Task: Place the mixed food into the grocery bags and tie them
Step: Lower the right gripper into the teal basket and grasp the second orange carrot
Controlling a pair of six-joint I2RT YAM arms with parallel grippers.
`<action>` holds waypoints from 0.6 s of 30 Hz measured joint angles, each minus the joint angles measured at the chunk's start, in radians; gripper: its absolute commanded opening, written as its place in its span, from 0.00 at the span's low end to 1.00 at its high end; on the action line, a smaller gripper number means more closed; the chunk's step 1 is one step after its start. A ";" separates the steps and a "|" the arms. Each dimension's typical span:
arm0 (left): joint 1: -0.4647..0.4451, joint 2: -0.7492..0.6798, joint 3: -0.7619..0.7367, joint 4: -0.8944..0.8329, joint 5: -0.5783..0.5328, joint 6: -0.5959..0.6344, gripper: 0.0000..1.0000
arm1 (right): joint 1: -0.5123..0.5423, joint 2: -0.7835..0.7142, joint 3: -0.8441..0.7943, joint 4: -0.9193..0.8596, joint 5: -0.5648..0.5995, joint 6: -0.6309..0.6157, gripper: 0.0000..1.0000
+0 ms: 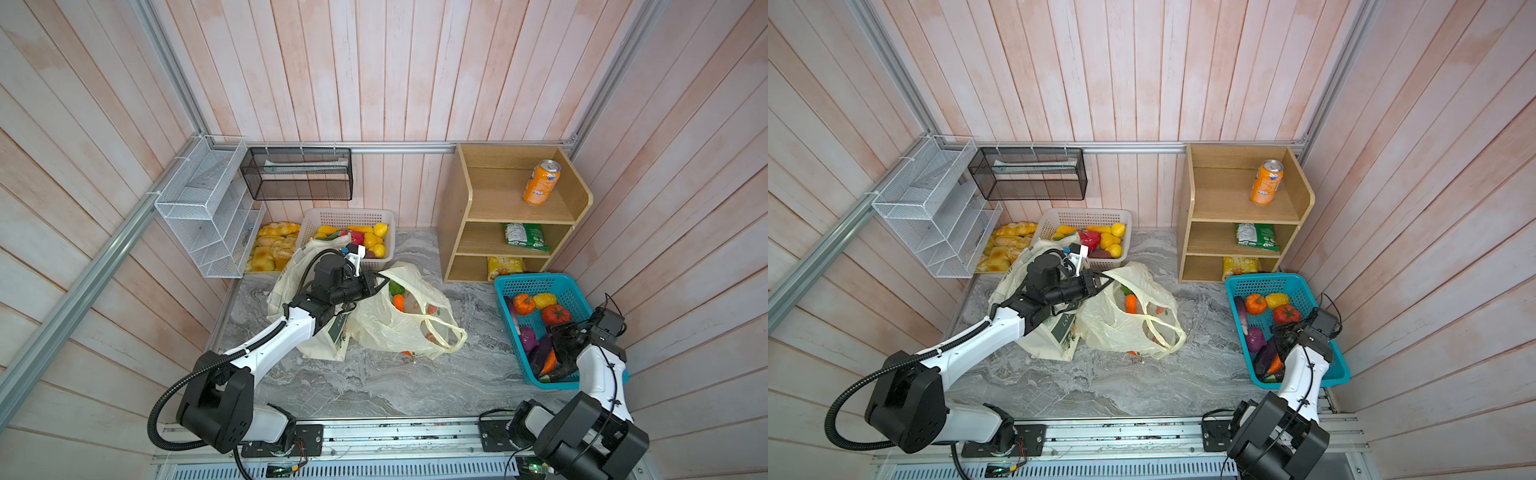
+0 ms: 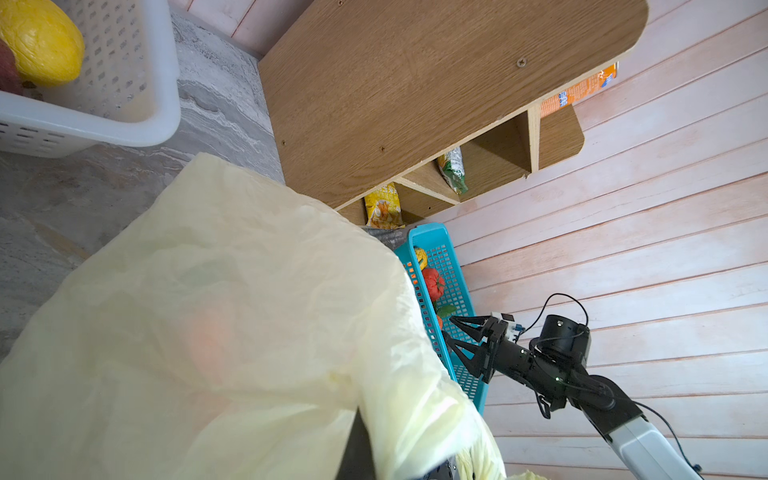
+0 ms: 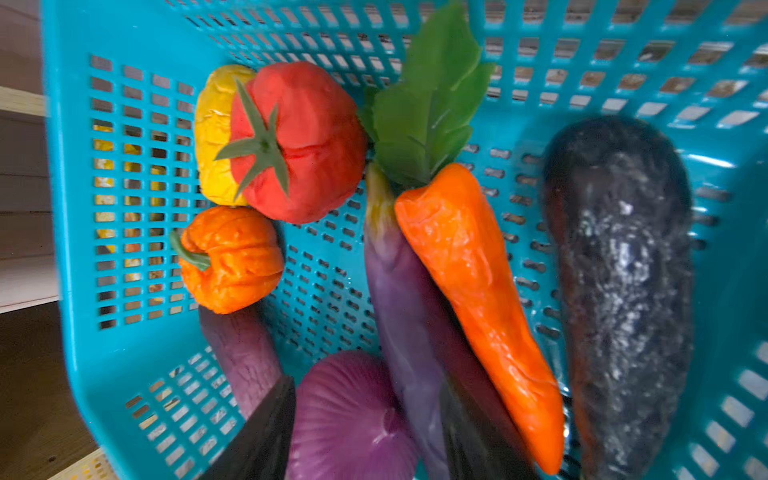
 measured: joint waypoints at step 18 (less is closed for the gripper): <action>-0.006 0.016 0.000 -0.005 0.000 -0.003 0.00 | -0.009 0.097 0.032 -0.035 0.234 -0.023 0.52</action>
